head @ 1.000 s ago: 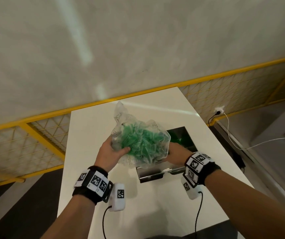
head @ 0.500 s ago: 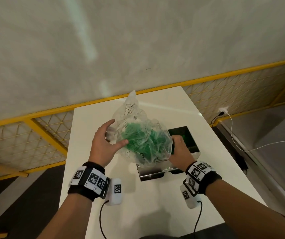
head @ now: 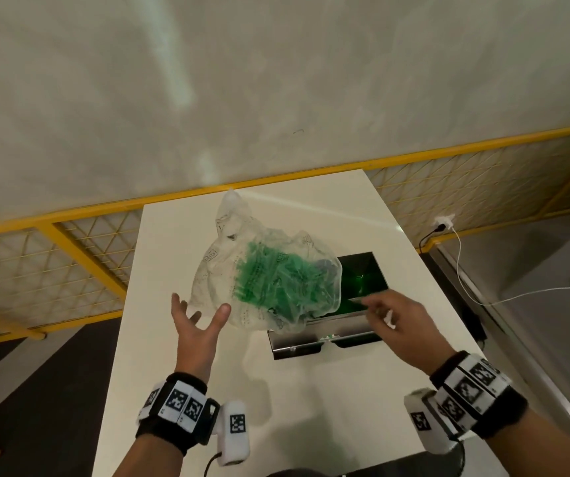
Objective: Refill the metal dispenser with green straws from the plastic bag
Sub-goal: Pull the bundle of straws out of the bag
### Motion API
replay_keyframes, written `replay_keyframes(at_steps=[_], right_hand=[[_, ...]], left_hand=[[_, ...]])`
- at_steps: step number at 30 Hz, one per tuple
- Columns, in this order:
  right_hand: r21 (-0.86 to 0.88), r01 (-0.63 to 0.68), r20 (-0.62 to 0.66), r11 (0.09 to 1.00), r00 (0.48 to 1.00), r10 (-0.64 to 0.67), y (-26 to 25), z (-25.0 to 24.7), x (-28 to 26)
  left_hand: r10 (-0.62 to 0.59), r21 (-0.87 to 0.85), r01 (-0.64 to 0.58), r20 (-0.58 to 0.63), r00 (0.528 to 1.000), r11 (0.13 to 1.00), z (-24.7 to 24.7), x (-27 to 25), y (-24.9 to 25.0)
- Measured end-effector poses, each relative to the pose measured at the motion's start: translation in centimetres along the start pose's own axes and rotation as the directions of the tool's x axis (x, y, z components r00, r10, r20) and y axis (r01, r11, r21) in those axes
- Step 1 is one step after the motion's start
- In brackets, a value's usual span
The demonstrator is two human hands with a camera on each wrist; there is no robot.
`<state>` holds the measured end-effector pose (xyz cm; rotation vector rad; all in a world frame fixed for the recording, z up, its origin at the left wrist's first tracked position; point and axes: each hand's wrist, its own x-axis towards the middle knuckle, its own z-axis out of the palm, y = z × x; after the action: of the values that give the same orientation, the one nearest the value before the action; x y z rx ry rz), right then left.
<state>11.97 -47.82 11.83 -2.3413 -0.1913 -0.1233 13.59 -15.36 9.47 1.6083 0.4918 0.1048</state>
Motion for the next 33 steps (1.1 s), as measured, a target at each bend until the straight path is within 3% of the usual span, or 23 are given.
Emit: replay_keyframes(at_steps=[2,4,6,8,11,14,17,19,21,24,33], right_hand=[[-0.142,-0.036,-0.09,0.989,0.996,0.023,1.1,-0.3,0.1],[-0.285,-0.114,-0.024,0.952,0.993,0.111,2.0,0.1,0.4],[-0.444,-0.107,0.118,0.89,0.977,0.176,2.2,1.1,0.7],[-0.564,-0.049,0.219,0.825,0.954,0.206,1.7,2.0,1.1],[-0.57,0.004,0.291,0.821,0.936,0.198,0.7,3.0,2.2],[-0.398,0.038,0.406,0.917,0.903,0.139,-0.5,3.7,3.4],[-0.092,-0.068,0.365,0.993,0.926,0.097,-1.4,3.5,4.5],[-0.032,-0.109,0.257,0.993,0.96,0.114,-1.2,3.6,5.0],[-0.101,-0.104,0.171,0.989,0.978,0.12,-0.4,3.9,5.2],[-0.281,-0.114,0.174,0.953,0.97,0.167,0.7,4.7,5.5],[-0.262,-0.205,0.167,0.943,0.953,0.254,1.0,5.5,5.8]], left_hand=[[-0.031,-0.064,0.027,-0.05,0.998,0.998,0.3,0.2,-0.1],[-0.096,-0.179,0.082,-0.069,0.993,0.98,0.6,0.4,0.0],[-0.204,-0.345,0.195,0.01,0.979,0.918,0.9,0.8,0.0],[-0.259,-0.432,0.306,0.165,0.952,0.848,1.4,1.1,0.4],[-0.276,-0.455,0.347,0.218,0.936,0.82,2.5,1.6,1.2],[-0.304,-0.458,0.363,0.2,0.932,0.812,2.9,2.2,2.0],[-0.263,-0.438,0.344,0.236,0.935,0.83,2.5,2.6,3.1],[-0.215,-0.437,0.302,0.237,0.947,0.847,2.2,2.7,3.9],[-0.159,-0.428,0.25,0.237,0.958,0.869,1.9,2.6,4.6],[-0.087,-0.404,0.176,0.229,0.969,0.897,1.7,2.5,5.7],[0.124,-0.304,-0.079,0.134,0.983,0.949,2.2,2.6,9.6]])
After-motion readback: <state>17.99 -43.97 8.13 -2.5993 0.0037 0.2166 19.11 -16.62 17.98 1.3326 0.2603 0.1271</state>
